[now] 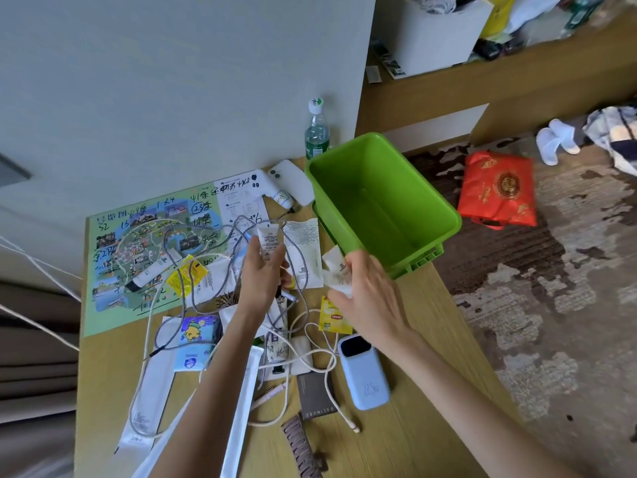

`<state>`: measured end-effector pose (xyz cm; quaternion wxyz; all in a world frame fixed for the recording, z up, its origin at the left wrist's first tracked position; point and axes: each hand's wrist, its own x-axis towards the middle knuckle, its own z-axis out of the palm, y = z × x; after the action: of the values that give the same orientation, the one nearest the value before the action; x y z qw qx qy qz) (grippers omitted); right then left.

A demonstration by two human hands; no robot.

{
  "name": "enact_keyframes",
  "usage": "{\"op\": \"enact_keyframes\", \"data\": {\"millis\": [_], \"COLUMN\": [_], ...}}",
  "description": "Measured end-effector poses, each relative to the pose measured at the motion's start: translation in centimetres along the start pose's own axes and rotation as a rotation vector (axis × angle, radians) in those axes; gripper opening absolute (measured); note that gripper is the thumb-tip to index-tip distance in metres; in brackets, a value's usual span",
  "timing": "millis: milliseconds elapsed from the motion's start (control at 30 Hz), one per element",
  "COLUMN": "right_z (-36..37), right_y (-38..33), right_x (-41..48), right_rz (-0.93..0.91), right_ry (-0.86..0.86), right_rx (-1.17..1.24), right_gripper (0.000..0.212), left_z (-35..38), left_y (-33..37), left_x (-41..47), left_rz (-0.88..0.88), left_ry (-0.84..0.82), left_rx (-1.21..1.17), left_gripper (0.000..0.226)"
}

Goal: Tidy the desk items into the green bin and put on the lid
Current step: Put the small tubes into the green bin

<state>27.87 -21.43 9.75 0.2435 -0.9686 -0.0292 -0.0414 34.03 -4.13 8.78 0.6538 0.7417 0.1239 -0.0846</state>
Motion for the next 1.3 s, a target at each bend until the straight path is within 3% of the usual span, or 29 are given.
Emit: {"op": "enact_keyframes", "data": {"millis": [167,333,400,533,700,900,1033,1167,1300], "right_z": [-5.5,-7.5,-7.5,-6.4,-3.5,-0.2,1.7,0.8,-2.0], "right_y": [2.1,5.7,6.7,7.9,8.3,8.2,8.5,8.5,8.4], "right_x": [4.0,8.8,10.1,11.7,13.0,13.7,13.1,12.5,11.9], "right_rz": [-0.035,0.058,0.058,-0.015,-0.144,-0.078,-0.047,-0.028,-0.110], "right_ry": [0.101,0.109,0.062,-0.164,-0.505,-0.871,-1.002,-0.977,-0.639], "right_rx": [0.023,-0.003,0.016,-0.046,-0.291,-0.444,-0.527,-0.491,-0.286], "right_gripper": [0.031,0.024,0.022,0.026,0.030,0.063,0.066,0.075,0.046], "left_z": [3.9,8.6,9.6,9.7,8.3,5.9,5.3,5.4,5.1], "left_y": [3.0,4.8,4.9,4.4,3.3,1.9,1.9,2.2,2.6], "left_x": [2.7,4.7,5.0,5.6,5.8,6.6,7.1,7.0,6.2], "left_rz": [0.040,-0.022,-0.008,0.100,0.210,0.217,0.239,0.234,0.271], "left_ry": [-0.049,-0.049,0.020,0.063,0.044,-0.032,-0.067,-0.086,-0.052], "left_rx": [0.011,0.163,0.233,0.379,0.424,0.389,0.428,0.420,0.527], "left_gripper": [0.019,0.061,0.061,0.044,0.053,0.059,0.059,0.057,0.047]}}
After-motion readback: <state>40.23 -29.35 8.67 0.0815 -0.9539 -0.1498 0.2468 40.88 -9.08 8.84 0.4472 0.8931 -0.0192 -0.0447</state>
